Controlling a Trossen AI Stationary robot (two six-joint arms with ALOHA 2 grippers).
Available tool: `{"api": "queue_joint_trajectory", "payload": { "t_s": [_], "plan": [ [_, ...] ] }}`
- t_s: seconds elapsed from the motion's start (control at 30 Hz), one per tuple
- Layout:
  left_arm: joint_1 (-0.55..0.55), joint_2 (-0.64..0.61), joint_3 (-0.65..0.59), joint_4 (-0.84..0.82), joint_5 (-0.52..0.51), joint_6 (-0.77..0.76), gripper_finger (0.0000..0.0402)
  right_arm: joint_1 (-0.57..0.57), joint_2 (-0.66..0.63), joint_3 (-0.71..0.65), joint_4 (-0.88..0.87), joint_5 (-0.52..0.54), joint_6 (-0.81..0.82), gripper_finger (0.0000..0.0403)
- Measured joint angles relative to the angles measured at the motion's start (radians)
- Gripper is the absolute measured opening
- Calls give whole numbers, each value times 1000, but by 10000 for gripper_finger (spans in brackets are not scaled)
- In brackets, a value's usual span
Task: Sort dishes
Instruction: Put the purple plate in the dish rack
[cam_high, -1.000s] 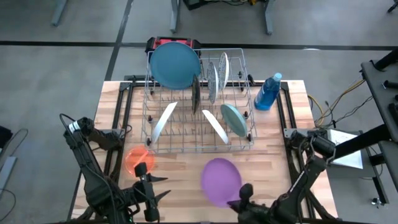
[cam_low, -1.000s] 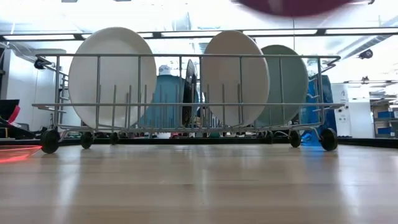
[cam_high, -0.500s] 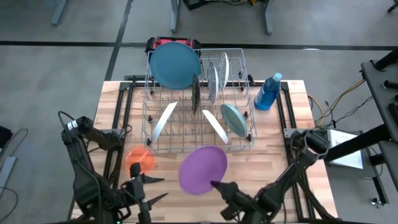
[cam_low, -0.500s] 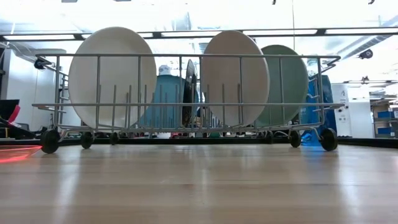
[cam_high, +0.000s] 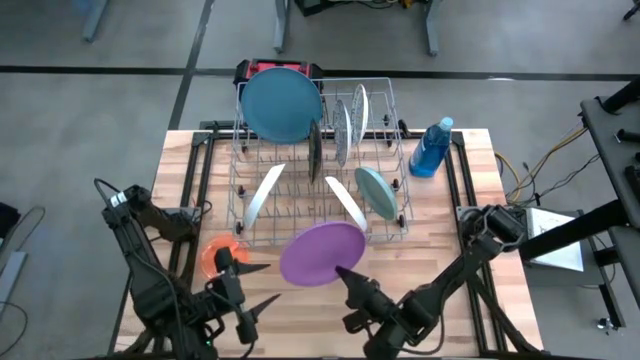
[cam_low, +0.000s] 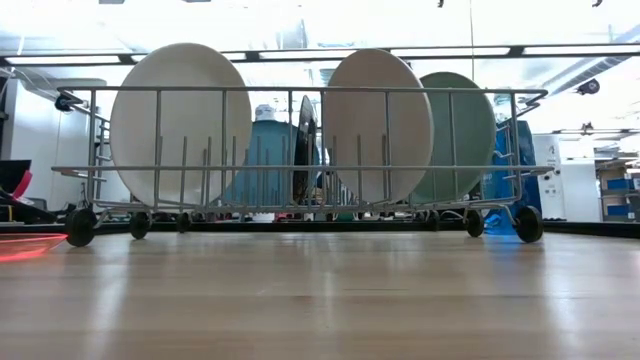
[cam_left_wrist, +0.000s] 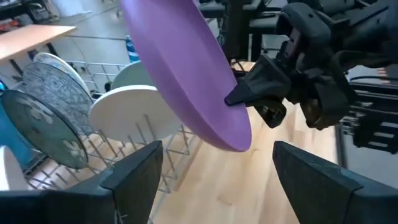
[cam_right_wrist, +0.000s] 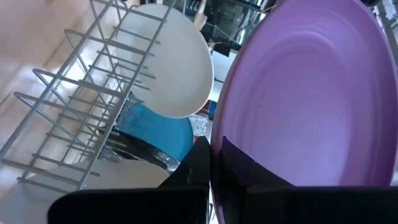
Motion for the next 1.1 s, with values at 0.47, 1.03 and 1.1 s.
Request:
{"api": "queue_joint_trajectory", "payload": {
  "t_s": [0.47,1.03,1.1],
  "plan": [
    [119,0,0,-35,-7,82,294,-33,0,0,-1,-17,-22,0],
    [162,-3,0,-29,-28,126,83,-80,0,-1,-3,-63,-7,0],
    [163,-4,0,-26,-47,124,37,-80,1,-1,-3,-70,1,0]
  ]
}}
